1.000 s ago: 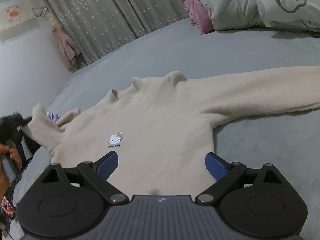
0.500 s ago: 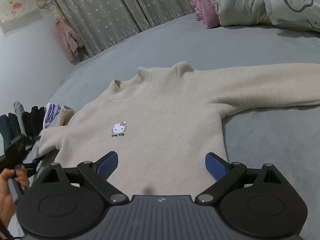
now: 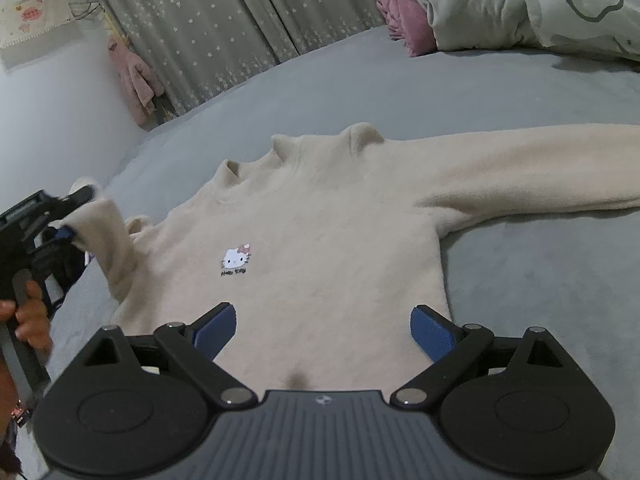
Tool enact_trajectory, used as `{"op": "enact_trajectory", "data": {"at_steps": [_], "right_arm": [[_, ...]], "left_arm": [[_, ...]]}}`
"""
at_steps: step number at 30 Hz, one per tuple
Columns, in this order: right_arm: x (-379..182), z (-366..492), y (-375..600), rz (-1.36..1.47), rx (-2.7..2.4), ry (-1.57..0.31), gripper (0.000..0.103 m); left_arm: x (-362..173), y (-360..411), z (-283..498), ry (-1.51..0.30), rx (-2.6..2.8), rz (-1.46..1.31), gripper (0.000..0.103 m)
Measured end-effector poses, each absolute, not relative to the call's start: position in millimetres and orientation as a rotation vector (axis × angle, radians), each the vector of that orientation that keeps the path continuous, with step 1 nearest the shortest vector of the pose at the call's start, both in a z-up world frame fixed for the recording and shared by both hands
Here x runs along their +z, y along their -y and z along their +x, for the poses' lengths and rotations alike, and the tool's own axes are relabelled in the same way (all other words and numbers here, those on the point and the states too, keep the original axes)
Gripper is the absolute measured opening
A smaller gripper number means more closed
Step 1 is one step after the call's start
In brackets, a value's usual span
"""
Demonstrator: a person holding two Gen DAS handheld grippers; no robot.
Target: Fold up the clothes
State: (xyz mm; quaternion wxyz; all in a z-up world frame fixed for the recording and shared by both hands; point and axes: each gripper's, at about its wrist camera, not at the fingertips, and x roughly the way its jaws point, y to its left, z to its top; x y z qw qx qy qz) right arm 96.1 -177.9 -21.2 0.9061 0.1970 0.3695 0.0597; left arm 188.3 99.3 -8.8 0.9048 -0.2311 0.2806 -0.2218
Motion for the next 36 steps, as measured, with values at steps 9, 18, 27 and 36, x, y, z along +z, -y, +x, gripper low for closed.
{"op": "enact_trajectory", "data": {"at_steps": [9, 18, 27, 36], "right_arm": [[-15.4, 96.0, 195.4, 0.463, 0.078, -0.750, 0.094], [-13.3, 96.5, 199.8, 0.483, 0.082, -0.746, 0.094], [-16.5, 98.6, 200.4, 0.475, 0.084, -0.760, 0.094], [-22.0, 102.2, 198.3, 0.465, 0.076, -0.784, 0.094]], "left_arm": [[-56.1, -51.7, 184.3, -0.810, -0.632, -0.318, 0.070], [-12.4, -135.5, 196.0, -0.544, -0.248, -0.402, 0.074], [-35.1, -158.7, 228.1, -0.581, -0.159, -0.198, 0.079], [-24.6, -178.7, 256.6, -0.552, -0.151, -0.358, 0.011]]}}
